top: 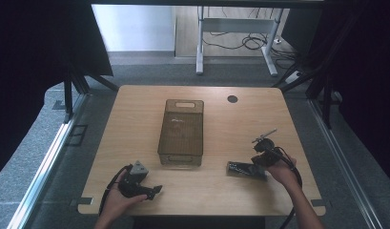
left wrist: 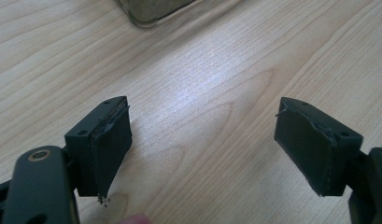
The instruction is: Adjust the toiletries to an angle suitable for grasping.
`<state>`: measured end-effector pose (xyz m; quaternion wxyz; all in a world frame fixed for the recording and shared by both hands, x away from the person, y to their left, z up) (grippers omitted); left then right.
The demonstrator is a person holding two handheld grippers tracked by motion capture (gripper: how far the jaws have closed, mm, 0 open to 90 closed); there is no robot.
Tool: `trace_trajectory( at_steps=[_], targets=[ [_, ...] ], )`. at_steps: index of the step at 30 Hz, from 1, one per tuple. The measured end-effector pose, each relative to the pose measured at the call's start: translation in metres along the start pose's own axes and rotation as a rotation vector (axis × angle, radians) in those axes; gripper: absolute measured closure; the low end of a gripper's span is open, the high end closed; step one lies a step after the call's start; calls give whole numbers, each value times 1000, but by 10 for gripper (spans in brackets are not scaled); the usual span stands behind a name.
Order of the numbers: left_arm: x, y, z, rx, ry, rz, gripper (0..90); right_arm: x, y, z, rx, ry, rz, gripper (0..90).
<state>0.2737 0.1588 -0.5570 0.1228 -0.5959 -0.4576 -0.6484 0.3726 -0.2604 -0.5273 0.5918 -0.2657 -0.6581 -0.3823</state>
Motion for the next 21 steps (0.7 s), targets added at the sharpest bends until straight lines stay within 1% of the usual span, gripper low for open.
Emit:
trace_trajectory(
  at_steps=[2,5,11,15,17,18,21],
  targets=[
    [-1,0,-1,-2,0,3,191,-3,-2,0,4,2,7,885],
    [-2,0,-1,-6,-1,6,191,-6,-6,3,4,19,8,885],
    [-2,0,-2,-10,-3,12,191,-6,-19,11,12,40,6,883],
    [-3,0,-3,-22,-6,24,191,-6,-28,18,26,56,6,877],
    [-5,0,-4,-28,-8,31,191,-6,-31,22,31,54,1,874],
    [-5,0,-5,-29,-7,32,191,-6,-32,23,35,59,-2,872],
    [-6,1,-7,-37,-11,35,191,-8,-35,24,31,71,2,872]
  ],
)
Point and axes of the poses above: each handheld gripper's, and its own axes: x roughly backward along the jaws, y roughly out of its top, z roughly to its left, the point moved 4 cm from there along -x, roughly forward along the jaws, and after that the axes turned 12 degrees about z, right-handed, at the moved point
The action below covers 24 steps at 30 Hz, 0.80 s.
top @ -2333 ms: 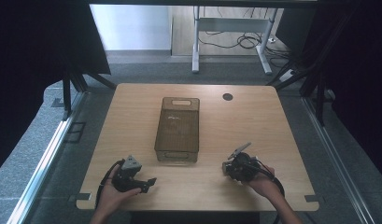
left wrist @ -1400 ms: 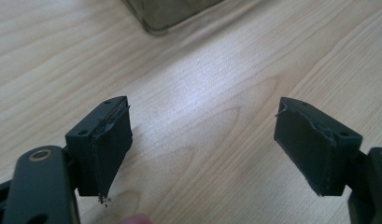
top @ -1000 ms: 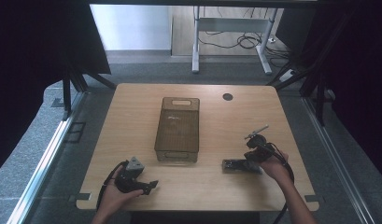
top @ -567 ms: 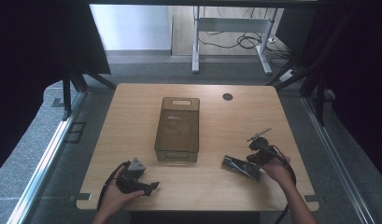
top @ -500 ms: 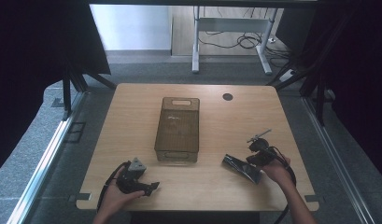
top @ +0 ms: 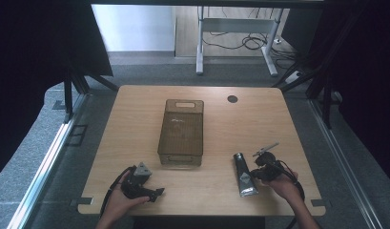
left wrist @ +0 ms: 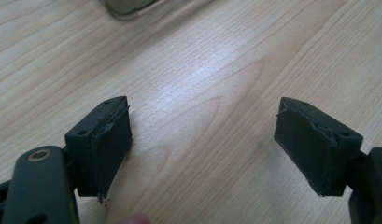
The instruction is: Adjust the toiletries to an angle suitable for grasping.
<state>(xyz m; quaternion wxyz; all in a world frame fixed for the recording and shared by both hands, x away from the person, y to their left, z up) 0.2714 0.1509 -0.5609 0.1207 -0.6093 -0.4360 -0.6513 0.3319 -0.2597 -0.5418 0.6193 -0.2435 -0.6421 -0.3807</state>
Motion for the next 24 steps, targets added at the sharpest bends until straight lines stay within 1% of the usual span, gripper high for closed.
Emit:
trace_trajectory(
  at_steps=[3,5,8,11,12,13,15,20,24],
  targets=[
    [0,0,0,0,0,-1,191,0,-1,0,-1,3,-2,871],
    [0,0,1,8,3,-3,191,3,1,-1,-5,-12,-11,871],
    [1,0,2,8,2,-6,191,9,6,-1,-2,-19,-37,871],
    [1,0,1,5,3,-5,191,11,10,2,9,-23,-43,865],
    [1,0,1,5,3,-5,191,11,10,2,9,-23,-43,865],
    [0,0,1,4,3,-3,191,11,14,3,16,-33,-40,866],
    [0,0,1,4,2,-3,191,10,16,3,11,-42,-37,865],
    [0,0,1,6,3,-2,191,8,18,0,-1,-34,-30,867],
    [0,0,0,1,2,0,190,6,15,3,-3,-27,-31,871]
  ],
)
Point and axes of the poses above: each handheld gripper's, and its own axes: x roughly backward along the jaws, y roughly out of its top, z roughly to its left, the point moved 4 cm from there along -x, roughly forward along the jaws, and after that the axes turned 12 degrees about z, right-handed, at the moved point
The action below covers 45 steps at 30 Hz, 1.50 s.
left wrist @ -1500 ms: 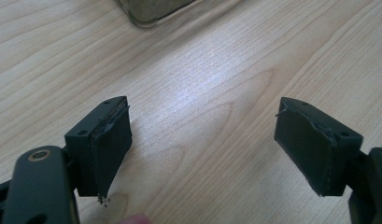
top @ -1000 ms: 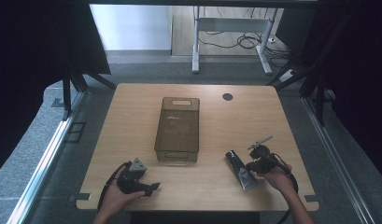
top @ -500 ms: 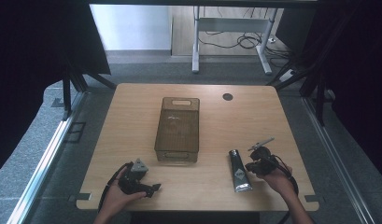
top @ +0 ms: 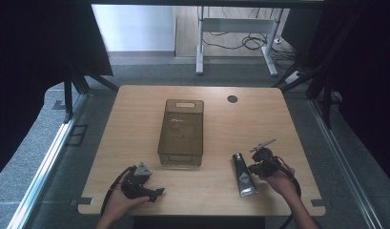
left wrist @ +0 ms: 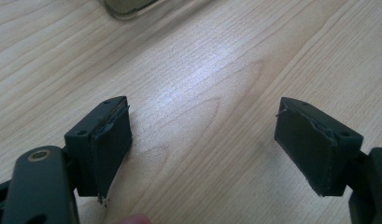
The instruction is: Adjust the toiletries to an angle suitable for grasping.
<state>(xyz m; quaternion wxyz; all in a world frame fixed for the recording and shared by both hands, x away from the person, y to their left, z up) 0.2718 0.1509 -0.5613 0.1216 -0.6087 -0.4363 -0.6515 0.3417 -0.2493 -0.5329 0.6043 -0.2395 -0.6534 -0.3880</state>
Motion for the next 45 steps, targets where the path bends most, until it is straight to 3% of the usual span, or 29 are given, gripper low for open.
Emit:
trace_trajectory(
  at_steps=[9,31,45],
  targets=[
    [0,0,-1,-6,0,3,189,1,-2,9,25,9,1,872],
    [3,2,-2,-6,5,-12,190,1,-3,12,32,25,-9,882],
    [4,1,-1,-7,7,-13,189,18,5,15,54,6,-41,880]
  ],
)
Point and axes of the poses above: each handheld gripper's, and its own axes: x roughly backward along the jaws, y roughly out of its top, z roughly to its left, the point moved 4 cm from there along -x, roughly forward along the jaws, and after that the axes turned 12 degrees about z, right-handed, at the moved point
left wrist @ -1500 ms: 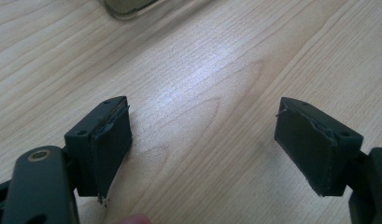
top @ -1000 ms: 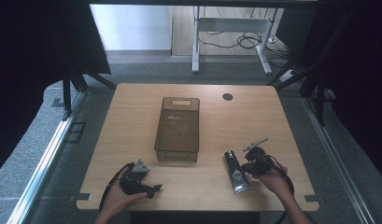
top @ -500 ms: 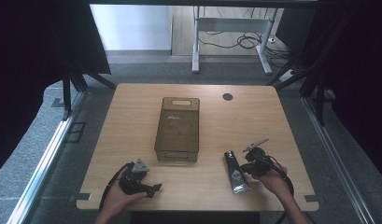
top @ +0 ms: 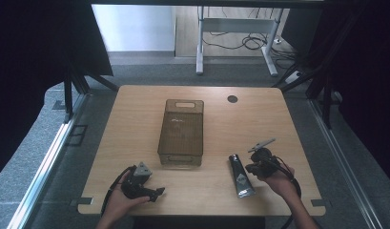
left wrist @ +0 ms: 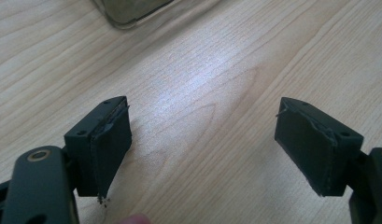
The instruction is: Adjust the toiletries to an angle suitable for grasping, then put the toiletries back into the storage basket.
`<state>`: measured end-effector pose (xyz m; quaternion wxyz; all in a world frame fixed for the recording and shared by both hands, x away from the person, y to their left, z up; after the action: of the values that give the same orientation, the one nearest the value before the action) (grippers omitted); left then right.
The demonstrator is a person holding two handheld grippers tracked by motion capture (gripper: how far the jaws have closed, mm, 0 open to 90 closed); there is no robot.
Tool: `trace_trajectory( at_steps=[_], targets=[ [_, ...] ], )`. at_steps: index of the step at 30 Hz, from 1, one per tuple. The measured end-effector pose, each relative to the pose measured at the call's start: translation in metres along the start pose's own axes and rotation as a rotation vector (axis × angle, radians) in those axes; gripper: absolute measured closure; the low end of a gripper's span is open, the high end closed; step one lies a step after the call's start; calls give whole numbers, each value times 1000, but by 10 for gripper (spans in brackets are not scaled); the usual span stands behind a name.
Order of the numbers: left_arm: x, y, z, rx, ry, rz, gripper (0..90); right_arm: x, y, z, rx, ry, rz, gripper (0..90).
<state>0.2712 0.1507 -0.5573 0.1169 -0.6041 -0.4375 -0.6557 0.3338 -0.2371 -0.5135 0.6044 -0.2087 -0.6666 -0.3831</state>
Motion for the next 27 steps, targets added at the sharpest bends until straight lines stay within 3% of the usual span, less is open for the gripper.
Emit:
trace_trajectory(
  at_steps=[5,15,19,21,27],
  targets=[
    [0,0,0,-3,-1,0,189,2,6,5,15,-2,3,849],
    [2,-1,1,4,-3,-6,189,3,18,17,33,-20,12,613],
    [2,-1,1,4,-3,-7,189,2,21,19,7,-38,15,517],
    [2,-1,1,7,-4,-7,189,1,22,20,-30,-41,32,464],
    [2,-1,1,5,-8,-6,189,-3,25,23,-90,-57,53,390]
  ],
)
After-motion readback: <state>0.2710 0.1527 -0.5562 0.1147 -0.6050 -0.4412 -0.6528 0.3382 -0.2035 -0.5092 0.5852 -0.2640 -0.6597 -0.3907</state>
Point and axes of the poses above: each handheld gripper's, and its own axes: x roughly backward along the jaws, y roughly out of its top, z roughly to its left, the point moved 4 cm from there along -x, roughly forward along the jaws, and after that the axes turned 12 degrees about z, right-handed, at the moved point
